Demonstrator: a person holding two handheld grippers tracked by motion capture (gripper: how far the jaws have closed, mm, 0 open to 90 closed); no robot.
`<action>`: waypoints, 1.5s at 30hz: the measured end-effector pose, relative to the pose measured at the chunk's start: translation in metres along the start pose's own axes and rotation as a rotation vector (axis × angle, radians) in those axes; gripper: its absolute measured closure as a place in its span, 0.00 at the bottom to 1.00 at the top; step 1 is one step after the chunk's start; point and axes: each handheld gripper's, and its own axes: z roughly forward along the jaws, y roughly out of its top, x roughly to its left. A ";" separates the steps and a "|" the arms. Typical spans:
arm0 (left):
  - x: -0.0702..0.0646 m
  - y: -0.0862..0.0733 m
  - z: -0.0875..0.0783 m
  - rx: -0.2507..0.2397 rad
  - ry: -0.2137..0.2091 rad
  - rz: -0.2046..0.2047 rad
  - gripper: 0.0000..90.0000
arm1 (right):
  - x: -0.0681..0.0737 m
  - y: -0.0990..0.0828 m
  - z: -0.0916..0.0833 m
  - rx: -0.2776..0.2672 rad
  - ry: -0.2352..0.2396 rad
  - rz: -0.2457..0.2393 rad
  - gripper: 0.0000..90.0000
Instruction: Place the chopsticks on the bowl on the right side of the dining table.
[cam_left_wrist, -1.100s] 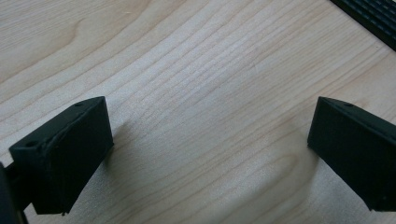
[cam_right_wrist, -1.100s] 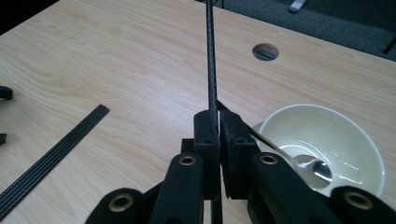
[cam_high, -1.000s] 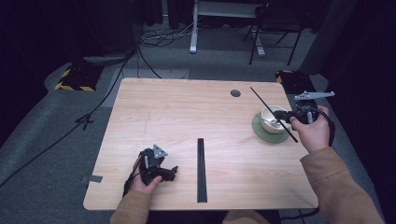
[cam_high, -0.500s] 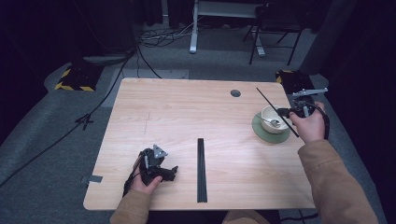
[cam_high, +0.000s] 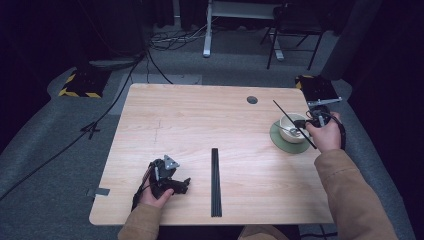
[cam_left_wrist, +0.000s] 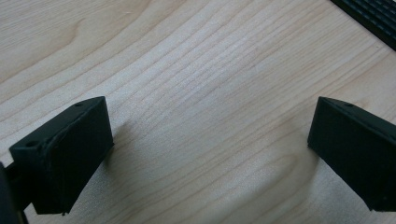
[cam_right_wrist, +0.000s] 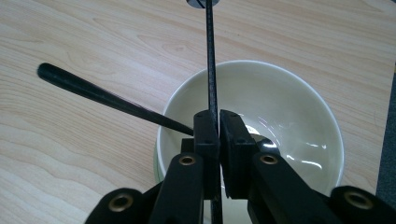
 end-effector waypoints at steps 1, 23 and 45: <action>0.000 0.000 0.000 0.003 -0.002 0.001 0.00 | -0.001 0.000 0.001 0.003 0.001 -0.004 0.96; 0.000 0.000 0.000 0.002 0.000 0.001 0.00 | 0.000 -0.005 -0.011 -0.098 -0.001 0.053 0.72; 0.000 -0.001 0.000 0.005 -0.013 -0.007 0.00 | 0.102 -0.004 -0.069 -0.211 0.165 -0.076 0.61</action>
